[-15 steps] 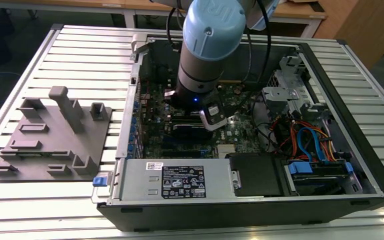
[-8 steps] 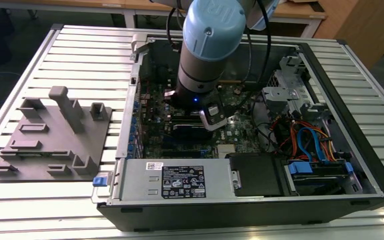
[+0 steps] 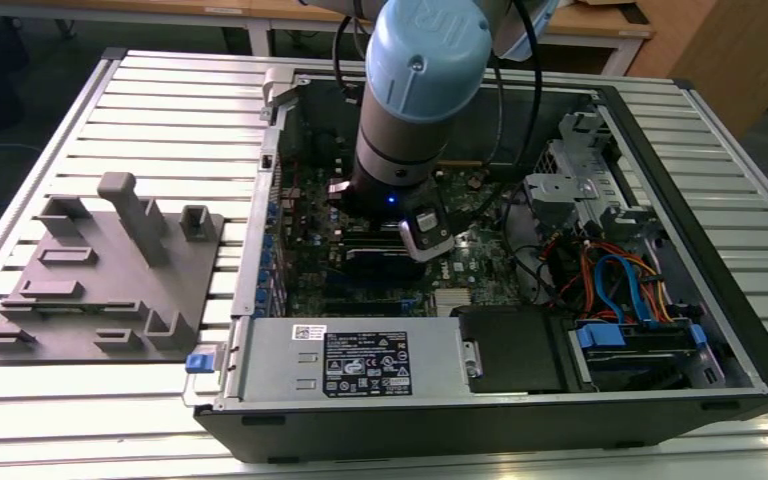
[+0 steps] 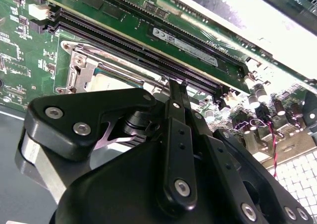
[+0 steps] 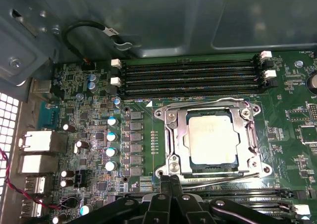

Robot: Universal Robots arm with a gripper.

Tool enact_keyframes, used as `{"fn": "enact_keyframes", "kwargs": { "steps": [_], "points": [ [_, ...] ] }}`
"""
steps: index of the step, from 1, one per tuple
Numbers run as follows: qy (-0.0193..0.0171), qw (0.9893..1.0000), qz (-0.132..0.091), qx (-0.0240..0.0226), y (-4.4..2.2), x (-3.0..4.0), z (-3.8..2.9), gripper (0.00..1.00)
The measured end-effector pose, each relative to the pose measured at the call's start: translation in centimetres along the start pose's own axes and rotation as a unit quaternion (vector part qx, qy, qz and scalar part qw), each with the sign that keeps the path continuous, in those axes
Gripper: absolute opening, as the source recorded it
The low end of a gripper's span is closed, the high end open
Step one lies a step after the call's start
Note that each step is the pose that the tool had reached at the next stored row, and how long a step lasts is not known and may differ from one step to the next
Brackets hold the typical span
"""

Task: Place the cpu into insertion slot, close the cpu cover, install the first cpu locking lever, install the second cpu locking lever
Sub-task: 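Install the second cpu locking lever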

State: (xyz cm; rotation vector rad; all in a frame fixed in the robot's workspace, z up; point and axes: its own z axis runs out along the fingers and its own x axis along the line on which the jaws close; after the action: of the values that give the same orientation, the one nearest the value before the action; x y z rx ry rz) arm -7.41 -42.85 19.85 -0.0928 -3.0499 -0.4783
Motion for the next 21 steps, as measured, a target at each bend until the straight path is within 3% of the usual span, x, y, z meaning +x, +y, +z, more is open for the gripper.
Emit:
{"fn": "enact_keyframes", "kwargs": {
  "steps": [16, 21],
  "points": [
    [0.0001, 1.0, 0.0, -0.0011, -0.11, -0.01, 0.34, 0.1],
    [0.0004, 1.0, 0.0, -0.0071, -0.16, -0.03, 0.52, 0.1]
  ]
}}
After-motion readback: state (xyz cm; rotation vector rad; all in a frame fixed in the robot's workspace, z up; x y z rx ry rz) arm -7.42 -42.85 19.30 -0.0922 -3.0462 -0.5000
